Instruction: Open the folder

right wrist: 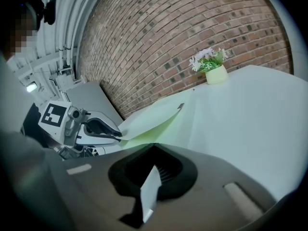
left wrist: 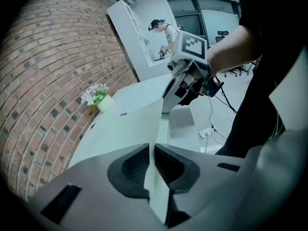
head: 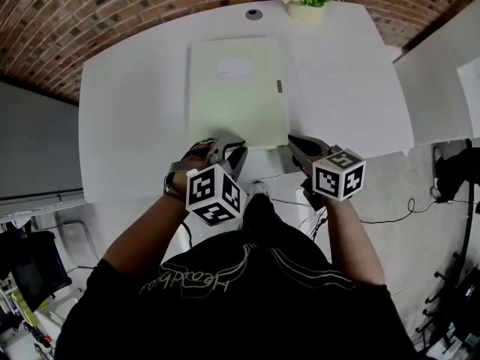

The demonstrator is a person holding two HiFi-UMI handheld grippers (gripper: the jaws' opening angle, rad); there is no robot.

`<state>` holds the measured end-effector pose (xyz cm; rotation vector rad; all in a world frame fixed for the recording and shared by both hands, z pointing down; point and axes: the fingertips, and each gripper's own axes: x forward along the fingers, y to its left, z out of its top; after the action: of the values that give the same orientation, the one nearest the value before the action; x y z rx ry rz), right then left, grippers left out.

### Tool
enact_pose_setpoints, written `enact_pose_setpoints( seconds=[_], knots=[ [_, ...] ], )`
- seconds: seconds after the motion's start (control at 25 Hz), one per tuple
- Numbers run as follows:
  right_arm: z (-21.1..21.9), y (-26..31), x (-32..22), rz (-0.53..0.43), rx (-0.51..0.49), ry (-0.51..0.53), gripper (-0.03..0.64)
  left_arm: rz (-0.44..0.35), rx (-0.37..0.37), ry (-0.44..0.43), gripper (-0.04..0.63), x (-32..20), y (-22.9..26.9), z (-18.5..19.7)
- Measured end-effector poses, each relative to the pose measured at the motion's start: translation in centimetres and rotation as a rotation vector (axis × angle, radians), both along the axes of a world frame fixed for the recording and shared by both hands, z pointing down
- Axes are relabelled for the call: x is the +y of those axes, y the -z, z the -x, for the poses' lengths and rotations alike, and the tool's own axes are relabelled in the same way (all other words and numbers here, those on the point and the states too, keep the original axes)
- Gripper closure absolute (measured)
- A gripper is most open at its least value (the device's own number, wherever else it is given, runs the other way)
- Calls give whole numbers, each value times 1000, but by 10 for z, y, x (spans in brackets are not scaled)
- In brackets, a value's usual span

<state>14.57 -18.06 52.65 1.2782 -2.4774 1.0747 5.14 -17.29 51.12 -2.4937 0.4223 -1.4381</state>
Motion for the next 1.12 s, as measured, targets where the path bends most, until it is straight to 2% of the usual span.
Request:
enact_pose_setpoints(
  seconds=[0.24, 0.4, 0.6, 1.12],
  knots=[
    [0, -1, -1, -8, 8, -24, 614, 2, -5, 2, 565, 0, 0, 1],
    [2, -3, -1, -28, 89, 1, 615, 4, -7, 7, 565, -1, 0, 1],
    [3, -3, 0, -48, 139, 9, 615, 9, 4, 17, 565, -1, 2, 1],
    [3, -7, -1, -18, 197, 14, 615, 5, 26, 23, 565, -5, 5, -1]
  ],
)
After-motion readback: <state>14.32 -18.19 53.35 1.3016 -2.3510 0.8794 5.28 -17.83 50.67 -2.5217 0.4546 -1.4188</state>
